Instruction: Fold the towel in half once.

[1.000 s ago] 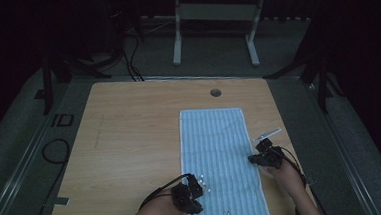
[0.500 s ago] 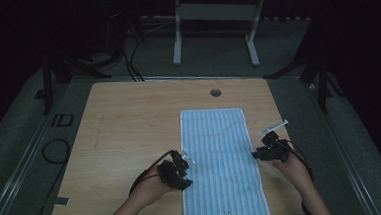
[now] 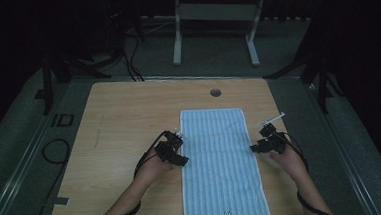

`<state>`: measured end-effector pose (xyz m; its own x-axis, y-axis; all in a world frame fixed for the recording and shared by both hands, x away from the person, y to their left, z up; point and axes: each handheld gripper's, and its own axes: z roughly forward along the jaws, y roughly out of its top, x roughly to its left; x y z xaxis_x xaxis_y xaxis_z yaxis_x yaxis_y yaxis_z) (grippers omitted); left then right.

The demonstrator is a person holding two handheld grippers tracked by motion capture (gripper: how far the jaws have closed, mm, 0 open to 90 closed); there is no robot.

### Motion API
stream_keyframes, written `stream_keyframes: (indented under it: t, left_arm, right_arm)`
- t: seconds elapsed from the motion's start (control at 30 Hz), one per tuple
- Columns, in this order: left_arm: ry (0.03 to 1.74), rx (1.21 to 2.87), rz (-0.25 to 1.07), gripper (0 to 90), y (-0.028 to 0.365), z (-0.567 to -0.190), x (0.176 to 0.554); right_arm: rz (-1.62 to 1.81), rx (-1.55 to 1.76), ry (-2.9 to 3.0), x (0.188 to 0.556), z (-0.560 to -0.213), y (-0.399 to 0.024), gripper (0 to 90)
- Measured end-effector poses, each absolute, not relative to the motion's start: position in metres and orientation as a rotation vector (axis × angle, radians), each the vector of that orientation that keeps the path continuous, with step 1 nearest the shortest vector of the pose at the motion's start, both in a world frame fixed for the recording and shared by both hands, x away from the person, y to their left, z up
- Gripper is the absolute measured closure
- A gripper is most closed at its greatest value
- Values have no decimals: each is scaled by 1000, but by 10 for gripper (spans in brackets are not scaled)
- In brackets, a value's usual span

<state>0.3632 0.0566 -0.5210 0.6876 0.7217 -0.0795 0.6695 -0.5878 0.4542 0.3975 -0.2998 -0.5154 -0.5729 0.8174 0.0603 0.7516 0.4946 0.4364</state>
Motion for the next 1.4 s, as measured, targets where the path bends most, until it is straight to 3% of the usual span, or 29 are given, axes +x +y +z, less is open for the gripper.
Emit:
stream_keyframes:
  t: [0.37,0.47,0.57,0.63,0.73,0.97,1.4]
  left_arm:
    - [1176,2386,188,425,57,-532,392]
    - [1150,2412,251,430,52,-533,394]
    - [1110,2408,273,520,47,-533,394]
    - [1095,2411,257,661,44,-532,394]
    - [1080,2404,221,853,41,-532,395]
    - [1167,2304,181,880,53,-531,415]
    - [1134,2275,337,885,63,-477,434]
  right_arm:
    - [613,1444,2583,430,-524,-290,619]
    - [594,1424,2569,432,-524,-286,659]
    - [592,1401,2553,431,-525,-281,769]
    - [599,1387,2555,431,-525,-279,849]
    - [602,1382,2559,431,-526,-278,876]
    - [583,1403,2541,447,-525,-278,887]
    - [656,1315,2488,476,-460,-266,889]
